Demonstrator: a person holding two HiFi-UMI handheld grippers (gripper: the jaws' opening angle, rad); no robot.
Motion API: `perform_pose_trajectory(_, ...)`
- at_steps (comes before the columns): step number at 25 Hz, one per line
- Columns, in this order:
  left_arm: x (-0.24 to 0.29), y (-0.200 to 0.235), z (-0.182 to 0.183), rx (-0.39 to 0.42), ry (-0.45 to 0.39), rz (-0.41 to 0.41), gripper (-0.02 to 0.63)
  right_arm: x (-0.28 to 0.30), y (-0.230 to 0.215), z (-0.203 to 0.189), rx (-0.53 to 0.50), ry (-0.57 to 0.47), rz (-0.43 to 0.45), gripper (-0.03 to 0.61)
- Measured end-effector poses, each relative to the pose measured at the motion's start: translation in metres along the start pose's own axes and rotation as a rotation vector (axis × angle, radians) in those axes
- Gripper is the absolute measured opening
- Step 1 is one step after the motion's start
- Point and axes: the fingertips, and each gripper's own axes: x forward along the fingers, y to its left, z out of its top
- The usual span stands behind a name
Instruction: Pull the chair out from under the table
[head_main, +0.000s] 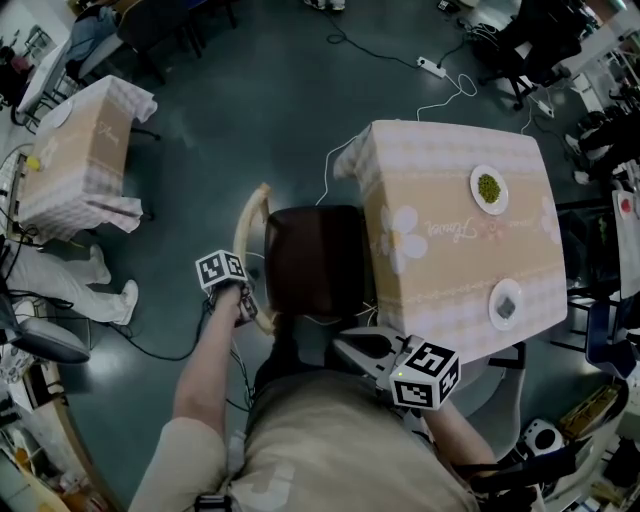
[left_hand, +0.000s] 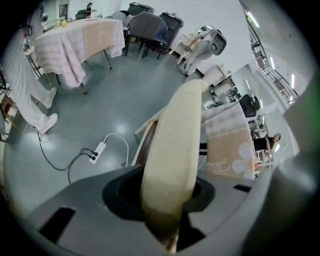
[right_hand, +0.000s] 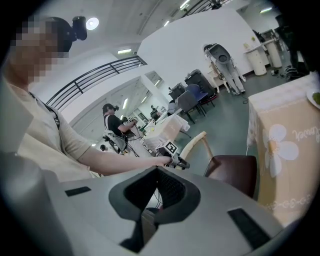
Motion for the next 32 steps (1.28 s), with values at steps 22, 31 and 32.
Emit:
perform_pose_trajectory(22,-0.008,0.017,0.009,-0.012,-0.019,0.009,0.146,0.014,0.005,0.004,-0.004,0.000,0.010,0.008)
perform_pose_trajectory(31,-0.019,0.040,0.012,-0.052,-0.051,0.023,0.149,0.022,0.014,0.004,-0.043,0.024,0.040,0.008)
perform_pose_trajectory(32,-0.020,0.043,0.013,-0.059,-0.054,0.023,0.149,0.024,0.016,0.004,-0.052,0.029,0.043,0.008)
